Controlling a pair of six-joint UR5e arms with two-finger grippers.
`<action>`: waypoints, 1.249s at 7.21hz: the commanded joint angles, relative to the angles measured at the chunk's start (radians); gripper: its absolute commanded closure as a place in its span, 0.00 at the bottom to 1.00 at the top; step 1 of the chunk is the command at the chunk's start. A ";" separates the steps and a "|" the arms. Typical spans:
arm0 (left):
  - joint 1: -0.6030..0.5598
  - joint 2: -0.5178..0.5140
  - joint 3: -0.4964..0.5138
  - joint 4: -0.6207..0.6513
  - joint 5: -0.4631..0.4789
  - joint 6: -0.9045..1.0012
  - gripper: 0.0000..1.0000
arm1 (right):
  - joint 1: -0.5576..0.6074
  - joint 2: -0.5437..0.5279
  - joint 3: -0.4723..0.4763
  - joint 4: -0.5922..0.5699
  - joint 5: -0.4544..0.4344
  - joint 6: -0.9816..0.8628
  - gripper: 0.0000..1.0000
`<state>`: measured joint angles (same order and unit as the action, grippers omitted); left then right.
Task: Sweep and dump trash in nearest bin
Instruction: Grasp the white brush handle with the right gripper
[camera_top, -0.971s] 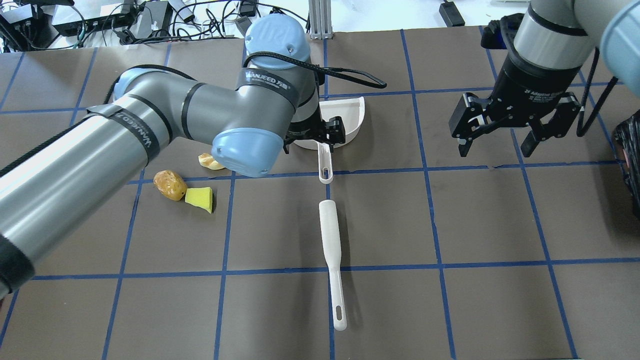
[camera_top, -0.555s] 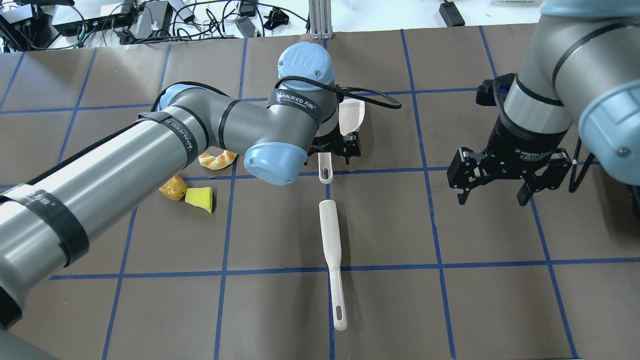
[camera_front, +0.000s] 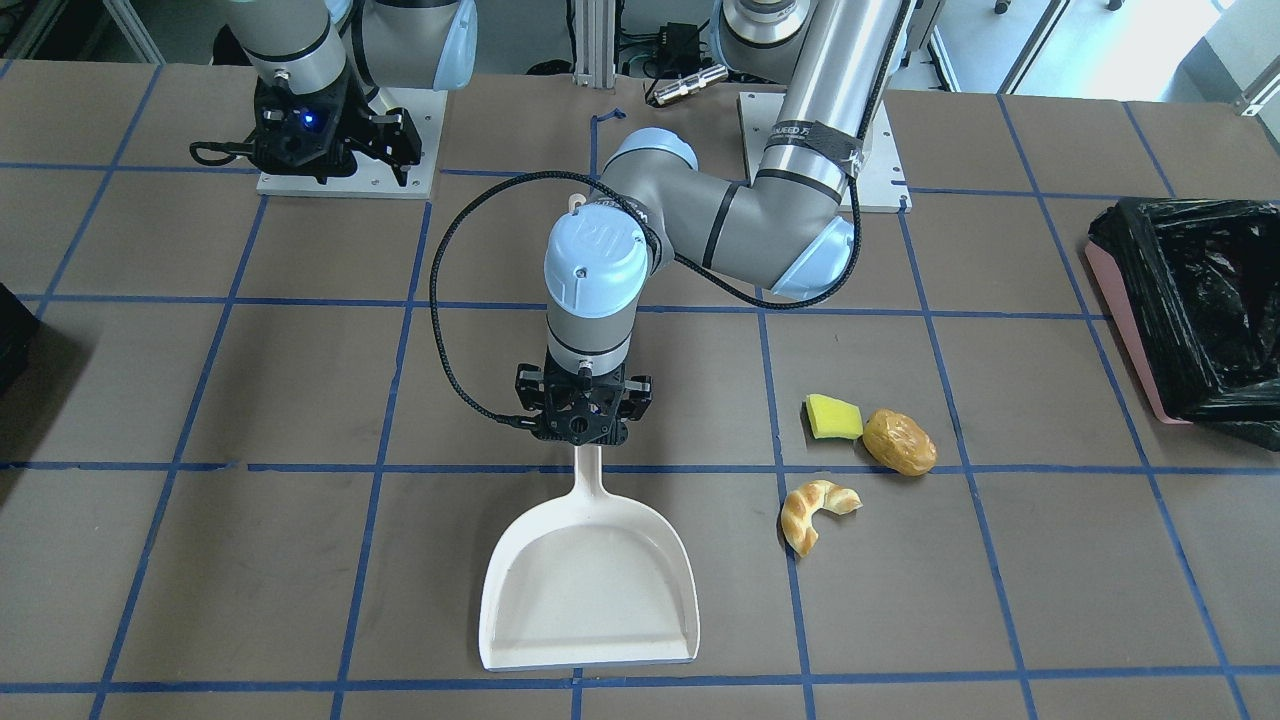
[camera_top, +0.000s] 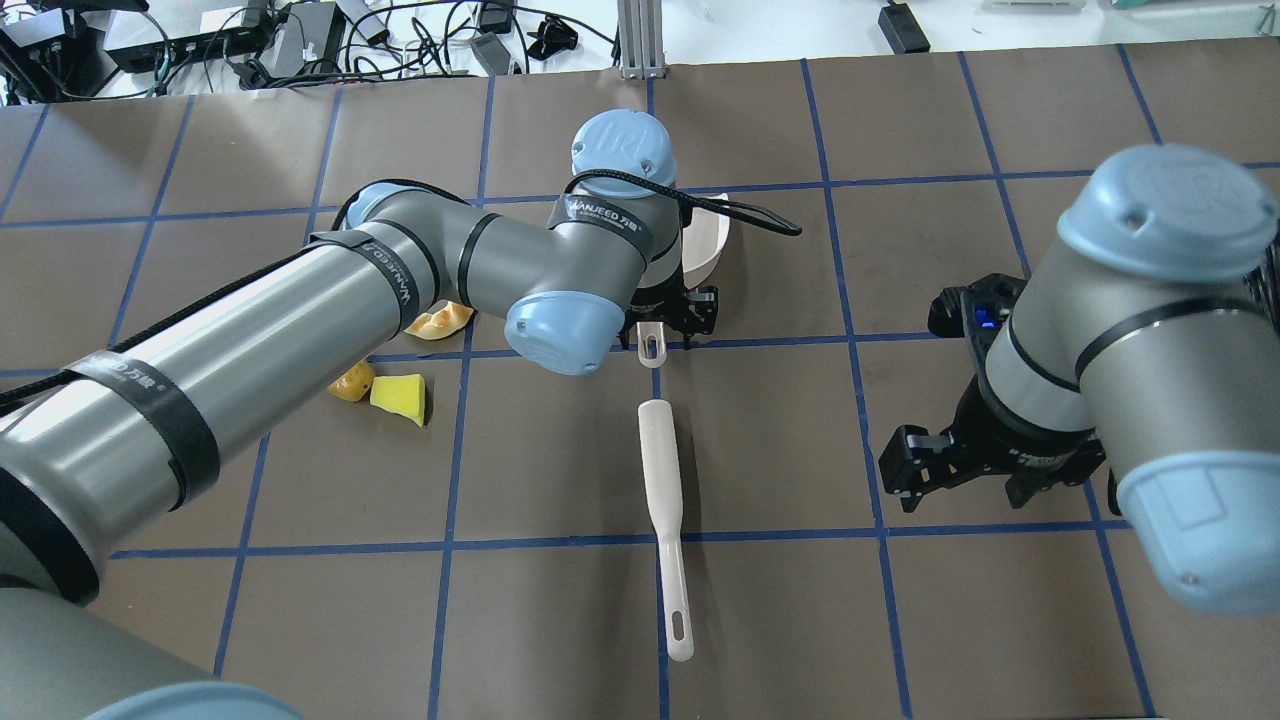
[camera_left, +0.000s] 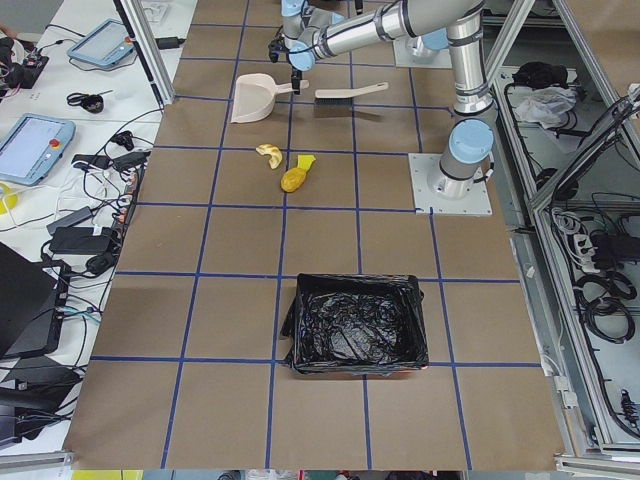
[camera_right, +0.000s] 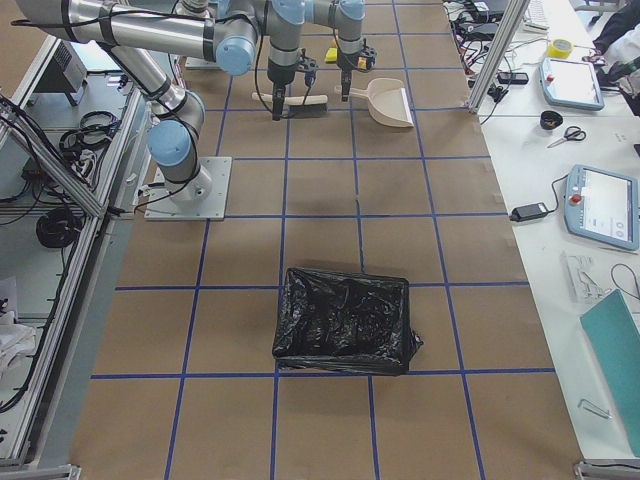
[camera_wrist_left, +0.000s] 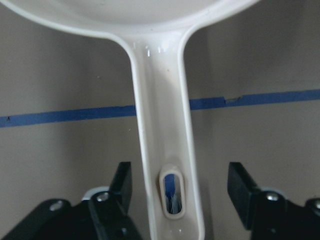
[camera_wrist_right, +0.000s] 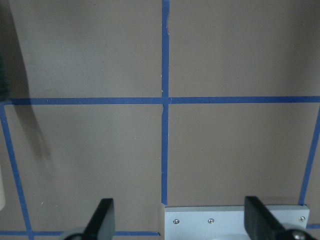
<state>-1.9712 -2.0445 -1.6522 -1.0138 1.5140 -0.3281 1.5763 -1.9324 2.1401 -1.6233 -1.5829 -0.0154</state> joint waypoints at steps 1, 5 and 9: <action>0.000 -0.002 0.000 -0.029 -0.033 -0.003 1.00 | 0.150 -0.027 0.101 -0.145 0.003 0.090 0.06; 0.003 0.020 0.028 -0.034 -0.064 -0.005 1.00 | 0.459 0.064 0.103 -0.320 0.003 0.393 0.11; 0.005 0.003 0.015 -0.025 -0.063 -0.018 0.38 | 0.654 0.245 0.104 -0.517 0.008 0.526 0.10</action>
<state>-1.9667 -2.0393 -1.6323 -1.0393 1.4502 -0.3346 2.1858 -1.7185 2.2442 -2.1114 -1.5763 0.4734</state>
